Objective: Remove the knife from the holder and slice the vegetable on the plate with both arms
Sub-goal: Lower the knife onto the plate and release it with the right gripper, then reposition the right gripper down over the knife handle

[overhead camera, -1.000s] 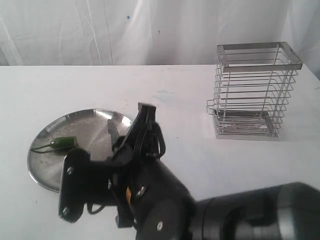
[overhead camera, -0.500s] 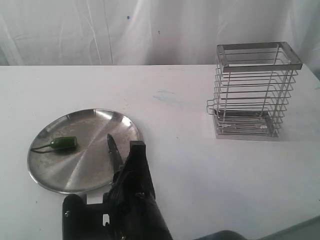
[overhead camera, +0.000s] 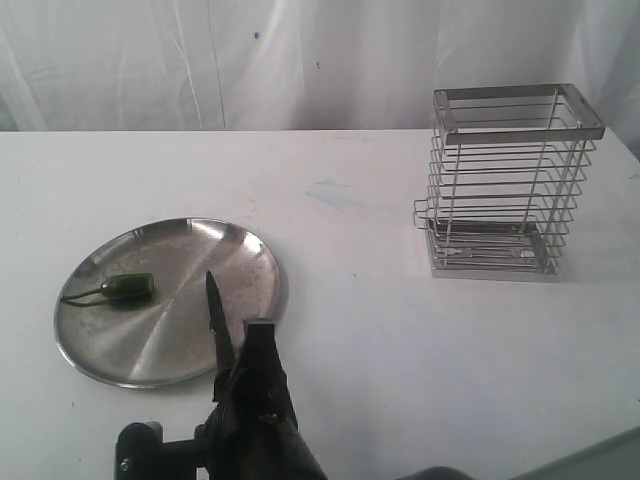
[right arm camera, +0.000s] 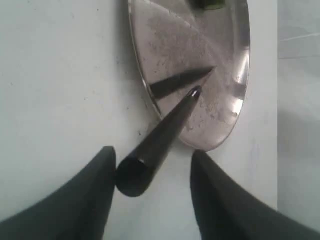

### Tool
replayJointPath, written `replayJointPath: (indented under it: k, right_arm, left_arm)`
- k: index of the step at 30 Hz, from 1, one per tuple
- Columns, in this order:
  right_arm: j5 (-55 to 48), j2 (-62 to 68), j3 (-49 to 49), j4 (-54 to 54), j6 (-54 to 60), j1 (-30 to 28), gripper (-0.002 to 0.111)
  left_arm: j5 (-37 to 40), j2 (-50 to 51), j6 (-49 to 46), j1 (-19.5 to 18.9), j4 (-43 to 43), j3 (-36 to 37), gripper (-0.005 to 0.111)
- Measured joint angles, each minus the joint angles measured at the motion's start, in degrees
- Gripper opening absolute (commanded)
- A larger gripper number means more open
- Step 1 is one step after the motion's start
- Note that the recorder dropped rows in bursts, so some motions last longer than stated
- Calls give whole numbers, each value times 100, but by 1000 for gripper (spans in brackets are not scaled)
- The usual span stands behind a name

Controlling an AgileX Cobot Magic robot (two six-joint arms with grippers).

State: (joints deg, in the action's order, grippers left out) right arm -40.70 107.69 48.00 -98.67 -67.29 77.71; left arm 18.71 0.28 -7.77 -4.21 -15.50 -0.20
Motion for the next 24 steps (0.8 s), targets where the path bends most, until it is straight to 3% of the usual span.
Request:
replayJointPath:
  k: [14, 21, 24]
  right_arm:
    - [-49, -59, 12, 1011, 0, 0, 54]
    - [50, -709, 183, 1451, 0, 0, 54]
    - [93, -1105, 344, 2136, 0, -32, 54]
  left_arm:
    - [0, 0, 0, 0, 0, 0, 0]
    - [0, 0, 0, 0, 0, 0, 0]
    - [0, 0, 0, 0, 0, 0, 0]
